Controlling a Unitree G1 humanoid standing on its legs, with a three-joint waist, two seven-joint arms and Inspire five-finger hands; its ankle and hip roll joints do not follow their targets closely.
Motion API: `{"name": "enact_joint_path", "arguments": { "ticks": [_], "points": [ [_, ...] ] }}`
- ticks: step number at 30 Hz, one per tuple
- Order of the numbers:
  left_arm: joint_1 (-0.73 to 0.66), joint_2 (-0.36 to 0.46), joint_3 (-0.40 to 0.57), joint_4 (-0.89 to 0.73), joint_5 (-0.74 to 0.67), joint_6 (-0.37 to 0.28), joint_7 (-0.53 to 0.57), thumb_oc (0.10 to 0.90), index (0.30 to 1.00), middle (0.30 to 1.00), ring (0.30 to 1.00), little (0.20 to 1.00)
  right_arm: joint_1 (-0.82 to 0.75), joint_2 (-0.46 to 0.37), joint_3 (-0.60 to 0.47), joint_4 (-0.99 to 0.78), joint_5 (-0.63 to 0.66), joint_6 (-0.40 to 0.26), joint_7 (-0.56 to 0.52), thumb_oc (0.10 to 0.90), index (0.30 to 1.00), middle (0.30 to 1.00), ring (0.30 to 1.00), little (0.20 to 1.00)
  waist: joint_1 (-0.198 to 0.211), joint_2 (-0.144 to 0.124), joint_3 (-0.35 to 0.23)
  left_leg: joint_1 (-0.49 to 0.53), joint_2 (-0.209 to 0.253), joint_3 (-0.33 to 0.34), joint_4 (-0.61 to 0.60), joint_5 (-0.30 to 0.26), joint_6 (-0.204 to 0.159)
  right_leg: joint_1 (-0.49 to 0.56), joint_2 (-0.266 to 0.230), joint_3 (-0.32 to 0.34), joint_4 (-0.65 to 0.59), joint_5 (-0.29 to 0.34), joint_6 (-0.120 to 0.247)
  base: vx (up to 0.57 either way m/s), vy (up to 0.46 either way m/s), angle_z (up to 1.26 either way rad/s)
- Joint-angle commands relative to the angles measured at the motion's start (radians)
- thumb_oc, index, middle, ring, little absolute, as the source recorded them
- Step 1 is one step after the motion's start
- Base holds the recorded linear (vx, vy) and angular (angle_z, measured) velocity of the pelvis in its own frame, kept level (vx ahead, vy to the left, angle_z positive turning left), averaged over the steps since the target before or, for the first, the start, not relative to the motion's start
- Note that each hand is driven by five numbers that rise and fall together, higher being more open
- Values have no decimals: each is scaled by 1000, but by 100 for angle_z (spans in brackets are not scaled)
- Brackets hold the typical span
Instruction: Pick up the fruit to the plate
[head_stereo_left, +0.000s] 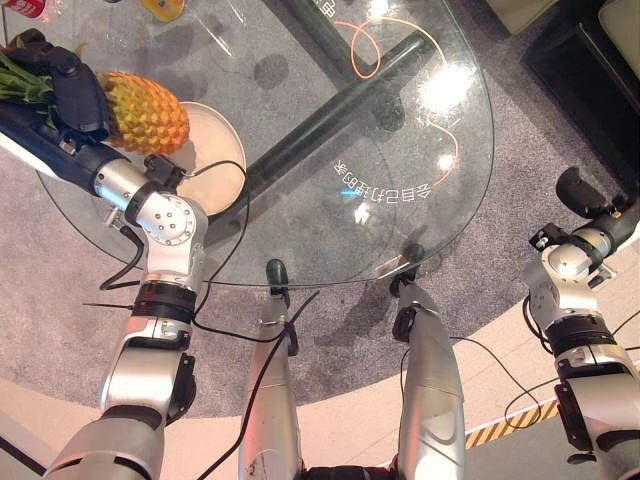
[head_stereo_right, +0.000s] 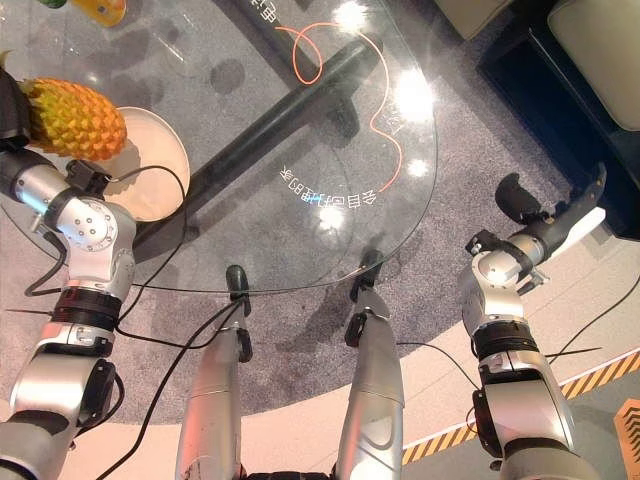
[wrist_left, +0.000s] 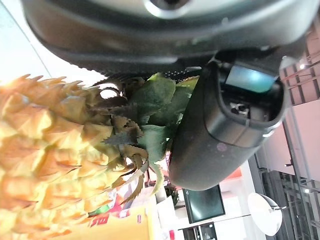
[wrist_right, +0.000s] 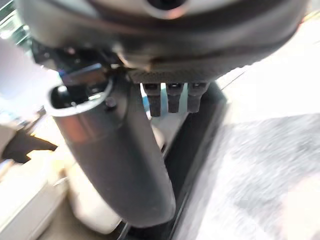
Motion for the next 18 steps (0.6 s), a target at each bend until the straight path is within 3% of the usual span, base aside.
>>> {"name": "enact_joint_path", "arguments": {
  "ticks": [1,5,9,10,18],
  "points": [
    [-116,123,14,-30,103,-114,36,100,300,300,300,200,-18,-57,-56,73,65,-42,38,800,900,900,900,900,7,12,-29,-65,23,9,17,54,-15,63,-29,1,5,-50,85,0,-11,-4],
    [-141,138,-7,9,85,-104,24,100,300,300,300,200,-30,-64,-51,198,88,35,98,800,900,900,900,900,12,14,-29,-71,24,5,27,49,-13,63,-28,-2,11,-56,82,1,-13,-3],
    [-153,144,-21,28,74,-82,8,100,300,300,300,200,-26,-60,-37,296,130,136,225,800,900,900,900,900,19,15,-29,-77,26,0,35,45,-8,62,-27,-4,15,-62,78,1,-12,0],
    [-154,143,-26,34,71,-74,-4,100,300,300,300,200,-20,-57,-32,316,143,199,305,800,900,900,900,900,21,14,-29,-78,26,-2,40,43,-7,62,-27,-6,18,-63,77,6,-51,0],
    [-160,147,-44,37,72,-11,-45,100,300,300,300,200,-8,-45,19,366,112,344,594,800,900,900,900,900,31,1,-29,-87,27,-15,49,40,-2,59,-24,-14,27,-68,72,2,-19,0]
  ]
}}
